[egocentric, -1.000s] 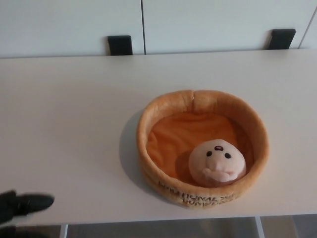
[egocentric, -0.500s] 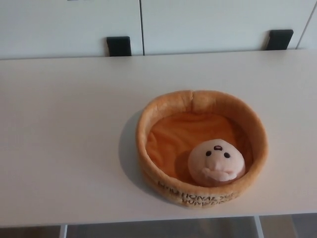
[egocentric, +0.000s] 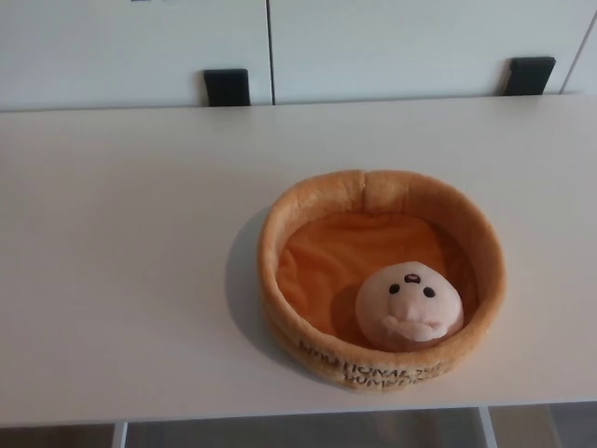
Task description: The robot walks towards a table in front, picks a dumpling toy with left hand and puts it in an orange round plate
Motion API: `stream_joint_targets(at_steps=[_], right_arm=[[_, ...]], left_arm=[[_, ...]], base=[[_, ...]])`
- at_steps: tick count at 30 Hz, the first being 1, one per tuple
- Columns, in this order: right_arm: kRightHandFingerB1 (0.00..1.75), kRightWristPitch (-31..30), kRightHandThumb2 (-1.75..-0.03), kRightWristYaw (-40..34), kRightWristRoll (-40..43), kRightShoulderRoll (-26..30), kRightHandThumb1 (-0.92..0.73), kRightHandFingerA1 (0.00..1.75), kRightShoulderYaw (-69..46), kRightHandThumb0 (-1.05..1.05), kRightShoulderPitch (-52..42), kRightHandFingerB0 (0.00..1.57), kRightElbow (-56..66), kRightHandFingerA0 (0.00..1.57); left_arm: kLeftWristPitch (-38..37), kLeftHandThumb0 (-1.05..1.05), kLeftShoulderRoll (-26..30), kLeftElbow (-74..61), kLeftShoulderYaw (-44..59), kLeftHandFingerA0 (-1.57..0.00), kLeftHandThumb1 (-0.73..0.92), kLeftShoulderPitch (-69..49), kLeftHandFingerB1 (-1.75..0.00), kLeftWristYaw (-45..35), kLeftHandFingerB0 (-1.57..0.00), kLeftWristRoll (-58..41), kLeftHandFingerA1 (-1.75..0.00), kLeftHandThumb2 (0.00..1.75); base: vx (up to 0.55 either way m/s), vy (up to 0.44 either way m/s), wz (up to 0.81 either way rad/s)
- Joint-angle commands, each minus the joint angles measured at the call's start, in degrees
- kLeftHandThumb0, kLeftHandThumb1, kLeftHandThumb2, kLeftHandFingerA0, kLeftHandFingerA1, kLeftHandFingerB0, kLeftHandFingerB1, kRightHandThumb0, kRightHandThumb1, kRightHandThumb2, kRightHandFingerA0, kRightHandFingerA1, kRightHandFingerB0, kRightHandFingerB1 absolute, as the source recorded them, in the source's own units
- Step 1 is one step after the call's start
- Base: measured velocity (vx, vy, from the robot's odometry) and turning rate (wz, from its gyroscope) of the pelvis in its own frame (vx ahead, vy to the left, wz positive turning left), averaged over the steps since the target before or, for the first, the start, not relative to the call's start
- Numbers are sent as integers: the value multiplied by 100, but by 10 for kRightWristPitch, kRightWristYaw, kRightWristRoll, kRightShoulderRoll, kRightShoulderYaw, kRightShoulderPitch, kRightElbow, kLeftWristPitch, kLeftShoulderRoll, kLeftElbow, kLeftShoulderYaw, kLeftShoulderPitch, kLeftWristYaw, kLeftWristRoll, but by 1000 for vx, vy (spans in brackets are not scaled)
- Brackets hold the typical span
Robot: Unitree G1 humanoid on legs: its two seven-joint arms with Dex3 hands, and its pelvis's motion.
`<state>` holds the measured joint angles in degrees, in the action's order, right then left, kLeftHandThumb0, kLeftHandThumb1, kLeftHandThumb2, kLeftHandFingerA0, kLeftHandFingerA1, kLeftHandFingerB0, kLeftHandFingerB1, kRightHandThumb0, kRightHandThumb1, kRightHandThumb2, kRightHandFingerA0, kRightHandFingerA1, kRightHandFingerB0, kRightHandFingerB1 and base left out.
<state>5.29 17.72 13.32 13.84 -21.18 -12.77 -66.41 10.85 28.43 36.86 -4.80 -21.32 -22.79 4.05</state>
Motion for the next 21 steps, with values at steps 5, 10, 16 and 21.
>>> stream_joint_targets(at_steps=[5, 10, 16, 21], right_arm=[[54, 43, -87, -31, -41, 10, -50, 64, 35, 1, 20, 30, -1, 47], [53, 49, -88, -38, -48, 17, -50, 61, 49, 1, 34, 29, -6, 43], [54, 53, -87, -47, -48, 20, -49, 63, 54, -1, 29, 31, -5, 47], [53, 56, -87, -47, -48, 20, -48, 61, 55, -2, 37, 30, -21, 43]], left_arm=[[-151, -12, -26, 282, -78, -80, 47, 110, -38, 190, -48, 113, -50, 53], [-190, -17, -24, 314, -83, -83, 40, 143, -38, 186, -44, 100, -53, 53], [-216, -15, -22, 336, -82, -83, 43, 155, -37, 185, -45, 95, -51, 52], [-218, -17, -18, 355, -72, -77, 40, 162, -39, 170, -44, 87, -51, 53]], base=[[0, 0, 0], [0, 0, 0], [-3, 9, 3], [-126, -69, 4]])
